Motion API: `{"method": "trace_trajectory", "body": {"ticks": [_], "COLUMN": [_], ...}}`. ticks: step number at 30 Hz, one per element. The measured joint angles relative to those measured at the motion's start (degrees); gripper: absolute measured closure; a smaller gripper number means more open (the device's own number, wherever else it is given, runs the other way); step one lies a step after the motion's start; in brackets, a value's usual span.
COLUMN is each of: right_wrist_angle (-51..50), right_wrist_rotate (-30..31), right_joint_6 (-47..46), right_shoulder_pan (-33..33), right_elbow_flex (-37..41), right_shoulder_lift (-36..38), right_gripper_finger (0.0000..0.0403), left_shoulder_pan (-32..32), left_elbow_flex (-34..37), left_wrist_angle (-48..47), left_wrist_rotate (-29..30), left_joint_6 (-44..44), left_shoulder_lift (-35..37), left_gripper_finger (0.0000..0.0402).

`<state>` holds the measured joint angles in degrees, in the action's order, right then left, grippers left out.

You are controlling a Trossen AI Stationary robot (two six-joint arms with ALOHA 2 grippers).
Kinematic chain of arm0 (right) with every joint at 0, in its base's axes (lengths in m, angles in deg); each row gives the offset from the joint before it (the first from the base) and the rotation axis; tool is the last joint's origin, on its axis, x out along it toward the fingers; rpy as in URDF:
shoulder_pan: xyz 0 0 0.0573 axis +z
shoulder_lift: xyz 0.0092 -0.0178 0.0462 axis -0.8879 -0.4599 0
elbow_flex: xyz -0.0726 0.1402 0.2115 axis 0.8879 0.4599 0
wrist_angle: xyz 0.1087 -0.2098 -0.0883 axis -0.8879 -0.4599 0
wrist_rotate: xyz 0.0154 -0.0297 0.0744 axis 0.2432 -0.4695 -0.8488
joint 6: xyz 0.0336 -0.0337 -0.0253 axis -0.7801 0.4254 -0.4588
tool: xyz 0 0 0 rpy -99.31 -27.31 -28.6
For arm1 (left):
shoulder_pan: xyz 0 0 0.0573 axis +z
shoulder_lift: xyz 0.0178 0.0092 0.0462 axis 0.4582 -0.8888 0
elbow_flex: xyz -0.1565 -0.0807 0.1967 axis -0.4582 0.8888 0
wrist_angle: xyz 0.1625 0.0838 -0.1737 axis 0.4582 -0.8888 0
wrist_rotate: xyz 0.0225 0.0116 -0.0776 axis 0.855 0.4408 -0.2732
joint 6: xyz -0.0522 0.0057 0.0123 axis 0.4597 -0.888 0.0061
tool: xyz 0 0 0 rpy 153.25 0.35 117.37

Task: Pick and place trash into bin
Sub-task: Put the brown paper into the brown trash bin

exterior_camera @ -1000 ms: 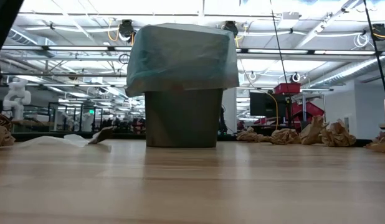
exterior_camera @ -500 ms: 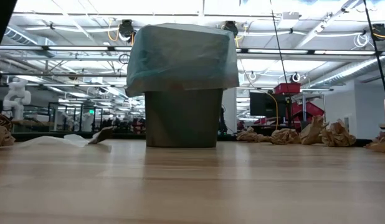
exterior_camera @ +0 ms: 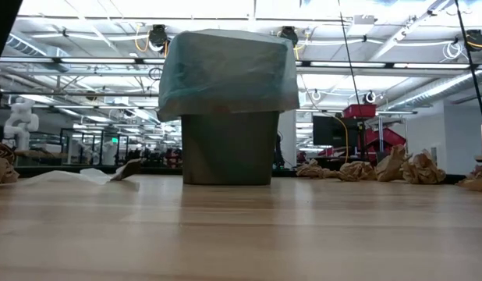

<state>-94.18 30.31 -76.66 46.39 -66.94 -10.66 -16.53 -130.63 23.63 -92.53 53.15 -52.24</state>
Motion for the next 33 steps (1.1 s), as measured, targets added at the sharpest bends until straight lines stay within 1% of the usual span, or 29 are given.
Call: {"method": "trace_trajectory", "body": {"ticks": [6,13,16,19,24,26,30,33], "right_wrist_angle": [-4.42,-8.75,-10.74,-12.51,-14.28,-14.58,-13.88,-13.93], "right_wrist_rotate": [-1.07,-5.71,-7.21,-9.29,-9.87,-10.0,-12.52,-12.9], "right_joint_6": [-0.04,-0.07,0.04,0.13,0.35,0.37,-0.02,0.04], "right_shoulder_pan": [-1.54,-5.28,-6.93,-8.27,-9.83,-10.62,-12.37,-13.5], "right_elbow_flex": [0.02,0.02,0.02,0.06,2.14,3.83,7.74,10.17], "right_shoulder_lift": [1.57,4.7,5.47,5.9,7.15,7.97,9.72,10.26], "right_gripper_finger": [0.0335,0.0336,0.0346,0.0359,0.0374,0.0376,0.0376,0.0378], "left_shoulder_pan": [-0.02,-0.51,-1.42,-1.94,-2.49,-2.93,-3.41,-3.37], "left_elbow_flex": [5.12,11.79,15.09,18.27,22.47,25.21,31.52,36.9], "left_wrist_angle": [11.78,24.0,30.59,34.91,36.85,36.19,35.44,32.69], "left_wrist_rotate": [0.66,4.37,5.91,7.33,10.06,11.78,14.88,15.84], "left_joint_6": [1.92,4.49,4.98,5.98,6.41,6.05,5.97,6.37], "left_shoulder_lift": [0.17,0.17,0.17,0.17,1.37,3.41,8.19,12.44], "left_gripper_finger": [0.0402,0.0402,0.0402,0.0402,0.0402,0.0402,0.0402,0.0402]}}
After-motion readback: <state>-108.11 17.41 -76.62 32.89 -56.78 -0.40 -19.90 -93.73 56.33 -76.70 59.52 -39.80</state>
